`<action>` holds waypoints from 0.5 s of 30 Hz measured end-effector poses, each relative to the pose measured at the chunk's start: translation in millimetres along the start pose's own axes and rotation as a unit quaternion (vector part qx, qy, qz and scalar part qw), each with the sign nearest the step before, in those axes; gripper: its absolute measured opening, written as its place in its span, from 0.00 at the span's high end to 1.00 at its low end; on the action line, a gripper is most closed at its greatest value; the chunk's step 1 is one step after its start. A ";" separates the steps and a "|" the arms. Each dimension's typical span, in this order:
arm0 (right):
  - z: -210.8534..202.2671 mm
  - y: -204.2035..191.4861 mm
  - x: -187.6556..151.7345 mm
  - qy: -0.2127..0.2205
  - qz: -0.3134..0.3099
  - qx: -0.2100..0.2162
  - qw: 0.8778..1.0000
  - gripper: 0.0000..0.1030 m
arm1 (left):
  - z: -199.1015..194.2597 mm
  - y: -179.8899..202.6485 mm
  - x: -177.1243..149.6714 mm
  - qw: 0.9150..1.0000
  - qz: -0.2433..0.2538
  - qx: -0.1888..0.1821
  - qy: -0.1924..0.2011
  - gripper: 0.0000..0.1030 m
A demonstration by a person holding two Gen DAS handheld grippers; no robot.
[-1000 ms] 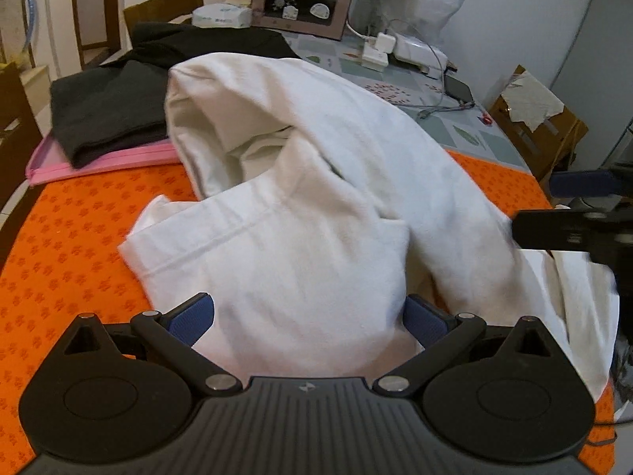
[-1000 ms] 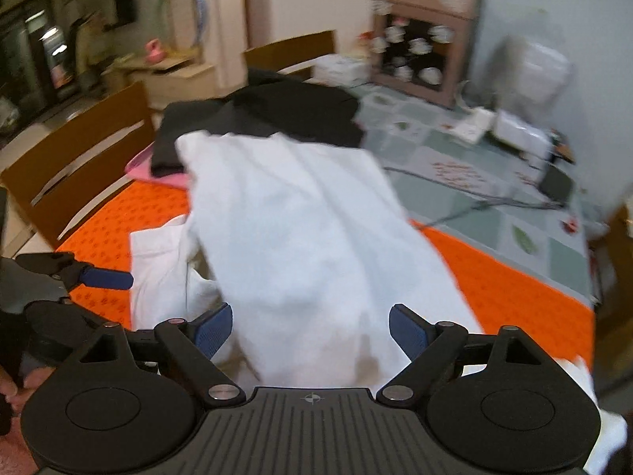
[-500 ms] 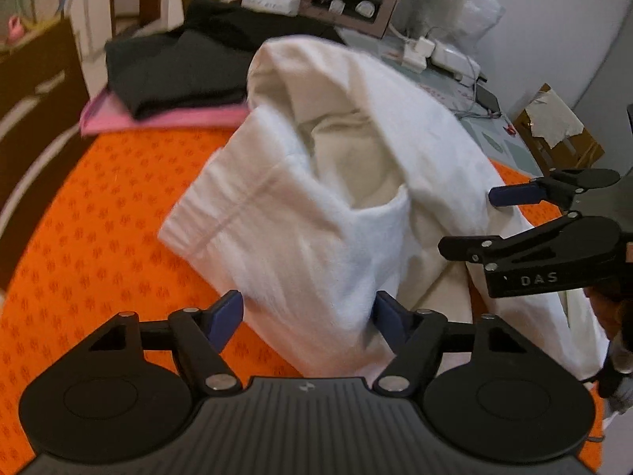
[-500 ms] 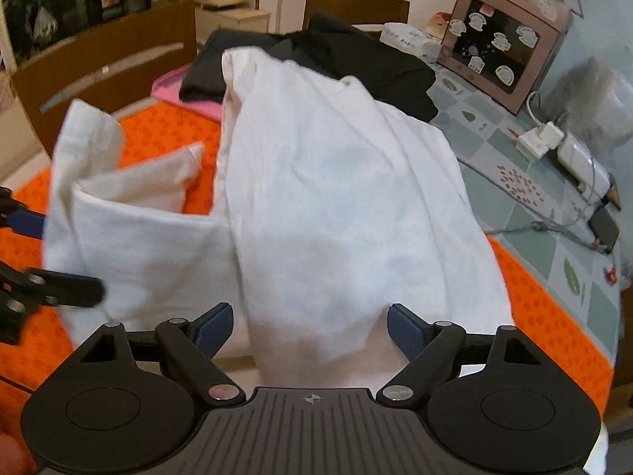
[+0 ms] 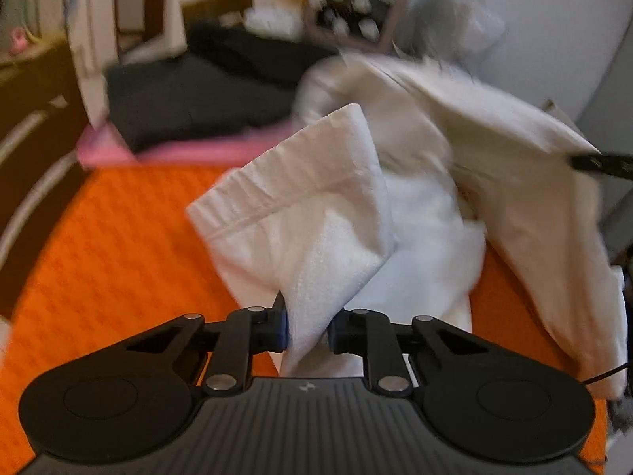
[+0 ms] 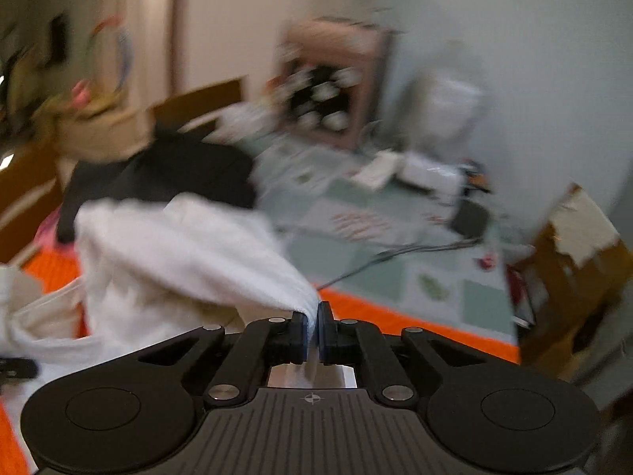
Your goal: Fold clothes
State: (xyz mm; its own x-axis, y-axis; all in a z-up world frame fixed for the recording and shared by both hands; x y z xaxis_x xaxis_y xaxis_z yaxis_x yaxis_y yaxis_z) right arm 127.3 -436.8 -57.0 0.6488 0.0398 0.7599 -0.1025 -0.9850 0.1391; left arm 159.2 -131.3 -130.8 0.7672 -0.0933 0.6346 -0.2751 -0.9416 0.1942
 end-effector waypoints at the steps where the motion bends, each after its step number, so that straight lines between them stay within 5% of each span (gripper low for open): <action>1: -4.5 13.3 4.8 0.006 0.014 -0.011 1.000 0.93 | -8.2 -4.1 12.9 1.000 0.003 0.006 0.020 0.82; 10: -65.4 116.7 36.2 0.073 0.101 -0.113 0.986 0.93 | -99.8 -13.5 125.3 0.980 0.024 0.030 0.194 0.90; 15: -125.1 166.0 15.0 0.082 0.148 -0.157 0.973 0.93 | -139.1 -31.5 134.5 0.980 -0.015 0.013 0.199 0.91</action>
Point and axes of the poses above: each gripper's, at about its wrist camera, not at the fingertips, and z roughly the way its jaws point, y to its right, x to its top, the point moved 4 cm from there along z, roughly the way its jaws point, and after that the axes turned 3 degrees about -z, right-handed, at the moved point
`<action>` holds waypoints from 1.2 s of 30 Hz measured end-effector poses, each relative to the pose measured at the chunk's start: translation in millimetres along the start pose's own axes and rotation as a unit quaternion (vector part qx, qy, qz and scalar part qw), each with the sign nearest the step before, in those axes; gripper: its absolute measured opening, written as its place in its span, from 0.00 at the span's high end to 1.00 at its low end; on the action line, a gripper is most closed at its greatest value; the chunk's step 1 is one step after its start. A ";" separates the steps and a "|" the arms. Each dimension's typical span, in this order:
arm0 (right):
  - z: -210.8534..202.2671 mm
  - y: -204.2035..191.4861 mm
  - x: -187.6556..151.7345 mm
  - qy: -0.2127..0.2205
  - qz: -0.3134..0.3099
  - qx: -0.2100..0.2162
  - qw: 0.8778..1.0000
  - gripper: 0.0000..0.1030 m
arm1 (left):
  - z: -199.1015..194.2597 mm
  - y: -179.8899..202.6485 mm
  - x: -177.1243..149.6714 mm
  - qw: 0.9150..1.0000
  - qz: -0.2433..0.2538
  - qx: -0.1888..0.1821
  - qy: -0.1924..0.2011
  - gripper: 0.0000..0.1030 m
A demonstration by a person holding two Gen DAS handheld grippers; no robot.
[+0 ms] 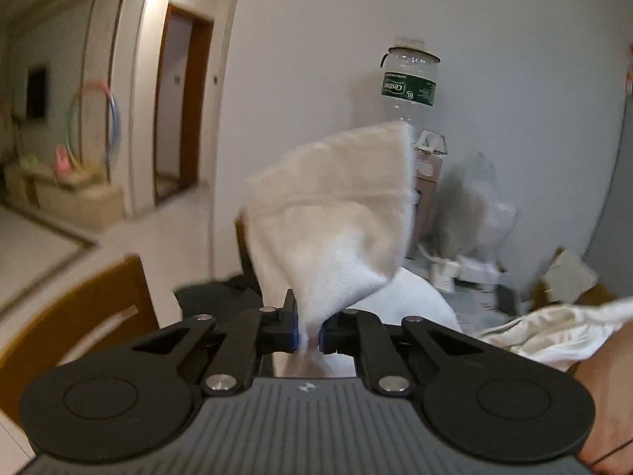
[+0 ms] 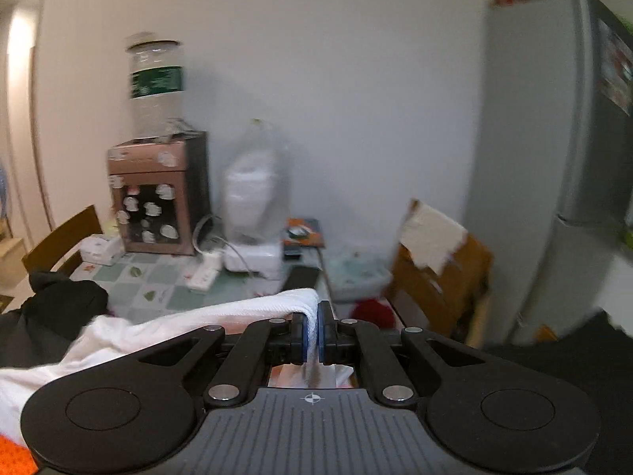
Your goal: Fold clothes
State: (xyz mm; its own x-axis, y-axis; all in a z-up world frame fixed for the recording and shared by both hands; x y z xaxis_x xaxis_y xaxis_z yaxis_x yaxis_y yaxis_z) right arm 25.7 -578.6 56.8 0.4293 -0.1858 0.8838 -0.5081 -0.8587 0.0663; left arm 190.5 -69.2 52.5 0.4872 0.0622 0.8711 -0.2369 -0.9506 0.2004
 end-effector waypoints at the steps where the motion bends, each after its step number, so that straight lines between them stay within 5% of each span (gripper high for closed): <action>1: -8.6 10.9 -6.3 -0.010 0.004 -0.004 1.000 0.93 | -4.6 -1.6 -3.2 1.000 -0.007 -0.004 -0.009 0.91; 7: -51.6 47.7 -83.2 -0.110 0.011 -0.018 0.994 0.93 | -22.1 -0.5 -80.7 0.994 0.009 0.001 -0.109 0.91; 13: -73.6 59.8 -171.6 -0.216 0.013 -0.031 0.976 0.93 | -42.3 -22.4 -167.6 0.976 0.007 0.041 -0.216 0.91; 18: -73.7 46.3 -211.4 -0.255 -0.029 -0.024 0.966 0.92 | -51.6 -42.5 -200.9 0.963 0.005 0.051 -0.264 0.83; 22: -79.6 36.6 -214.1 -0.260 -0.079 -0.002 0.962 0.87 | -59.0 -39.5 -188.0 0.968 0.015 0.042 -0.246 0.57; 26: -93.4 29.5 -192.2 -0.256 -0.132 0.062 0.956 0.75 | -67.9 -24.7 -165.7 0.980 0.014 0.027 -0.198 0.42; 28: -102.6 25.5 -180.0 -0.254 -0.150 0.094 0.951 0.62 | -69.2 -13.7 -154.7 0.985 0.015 0.014 -0.174 0.29; 31: -116.7 11.9 -159.3 -0.234 -0.168 0.152 0.945 0.60 | -61.9 2.0 -143.7 0.987 0.031 0.000 -0.156 0.28; 36: -114.4 -16.6 -132.3 -0.187 -0.186 0.189 0.946 0.54 | -40.0 19.2 -141.3 0.987 0.049 -0.012 -0.152 0.28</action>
Point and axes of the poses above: each gripper's, at about its wrist camera, not at the fingertips, and z roughly the way its jaws point, y to its right, x to its top, the point moved 4 cm from there along z, roughly the way its jaws point, and after that the axes turned 3 degrees about -z, right-handed, at the moved point
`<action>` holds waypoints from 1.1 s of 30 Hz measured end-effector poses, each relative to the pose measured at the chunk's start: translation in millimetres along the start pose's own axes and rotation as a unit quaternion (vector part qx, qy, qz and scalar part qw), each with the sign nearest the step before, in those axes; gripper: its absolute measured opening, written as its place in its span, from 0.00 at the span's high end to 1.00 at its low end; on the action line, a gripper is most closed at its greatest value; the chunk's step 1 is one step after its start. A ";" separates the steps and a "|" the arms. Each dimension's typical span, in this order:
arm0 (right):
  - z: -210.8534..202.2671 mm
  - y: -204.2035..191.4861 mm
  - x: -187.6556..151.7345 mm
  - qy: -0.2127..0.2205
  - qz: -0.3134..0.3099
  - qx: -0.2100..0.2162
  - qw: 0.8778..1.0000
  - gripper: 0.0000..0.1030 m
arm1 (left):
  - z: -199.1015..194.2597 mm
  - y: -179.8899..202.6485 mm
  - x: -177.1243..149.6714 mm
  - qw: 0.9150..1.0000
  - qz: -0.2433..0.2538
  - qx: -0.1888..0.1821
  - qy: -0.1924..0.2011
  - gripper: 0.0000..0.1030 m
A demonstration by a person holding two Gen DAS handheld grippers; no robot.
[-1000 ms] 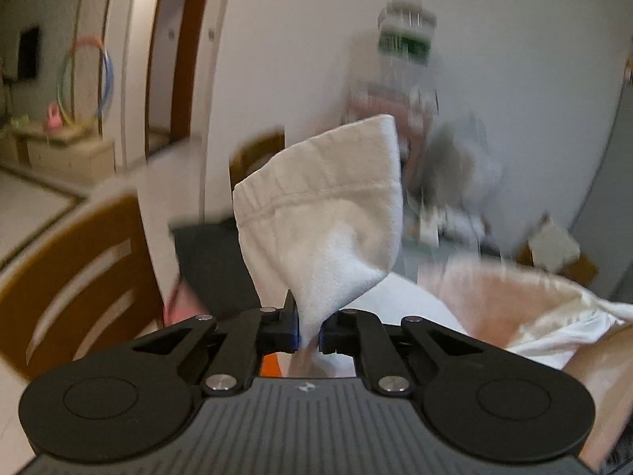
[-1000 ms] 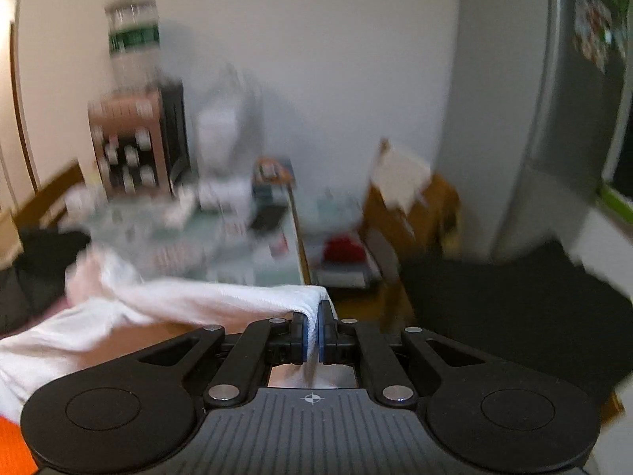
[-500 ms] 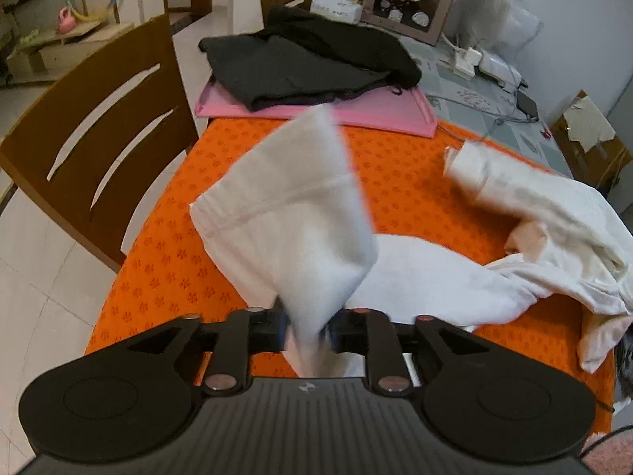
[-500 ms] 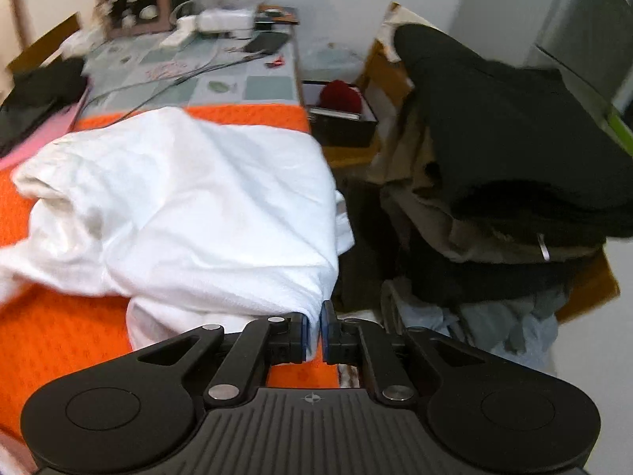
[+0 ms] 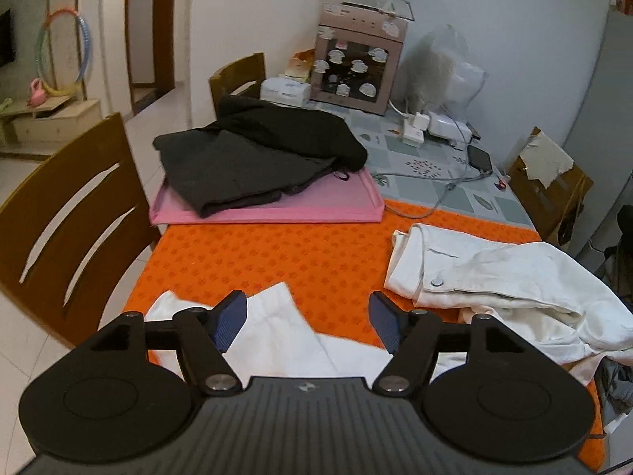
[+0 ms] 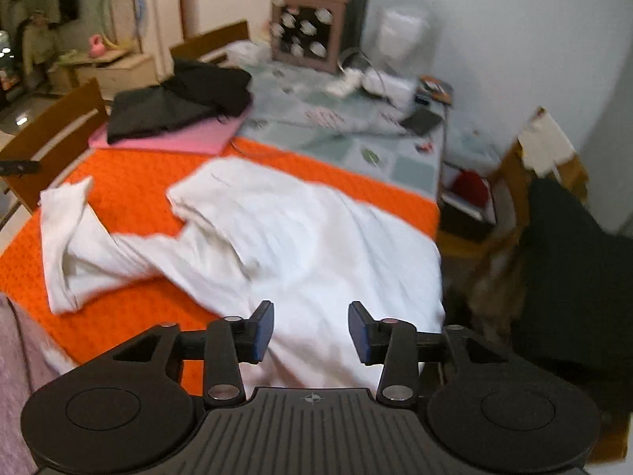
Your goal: Fold clothes
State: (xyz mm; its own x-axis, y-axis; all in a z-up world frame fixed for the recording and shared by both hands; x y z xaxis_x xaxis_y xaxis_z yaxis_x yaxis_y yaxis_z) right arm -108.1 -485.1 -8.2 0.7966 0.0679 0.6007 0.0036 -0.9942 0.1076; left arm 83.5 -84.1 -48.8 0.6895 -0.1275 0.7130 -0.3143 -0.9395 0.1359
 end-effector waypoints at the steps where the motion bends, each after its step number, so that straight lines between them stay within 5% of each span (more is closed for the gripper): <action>1: 5.6 -2.2 5.9 0.005 -0.004 0.003 1.000 0.52 | 6.8 2.4 0.2 1.000 0.004 -0.001 0.000 0.28; 16: 148.0 -14.0 95.5 0.022 -0.049 0.052 0.997 0.49 | 103.0 39.8 -14.6 0.998 0.033 -0.043 -0.037 0.28; 27: 258.0 -13.5 146.6 0.001 -0.089 0.104 0.991 0.36 | 150.2 48.4 -14.2 0.997 0.039 -0.045 -0.058 0.28; 33: 309.6 -26.6 154.3 -0.035 -0.143 0.137 0.980 0.18 | 168.0 46.1 -14.2 0.996 0.036 -0.043 -0.074 0.28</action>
State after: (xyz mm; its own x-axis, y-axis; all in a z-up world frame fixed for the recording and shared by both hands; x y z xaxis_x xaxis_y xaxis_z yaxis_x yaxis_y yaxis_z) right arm 202.0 -474.1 -163.6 0.7782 0.3511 0.5206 0.3877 -0.9209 0.0416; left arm 168.9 -179.0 -168.2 0.7502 -0.2450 0.6141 -0.4165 -0.8965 0.1512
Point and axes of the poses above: each gripper's, at about its wrist camera, not at the fingertips, and z roughly the way its jaws point, y to its right, x to its top, the point moved 4 cm from there along z, roughly the way its jaws point, and after that the axes turned 3 degrees about -z, right-handed, at the moved point
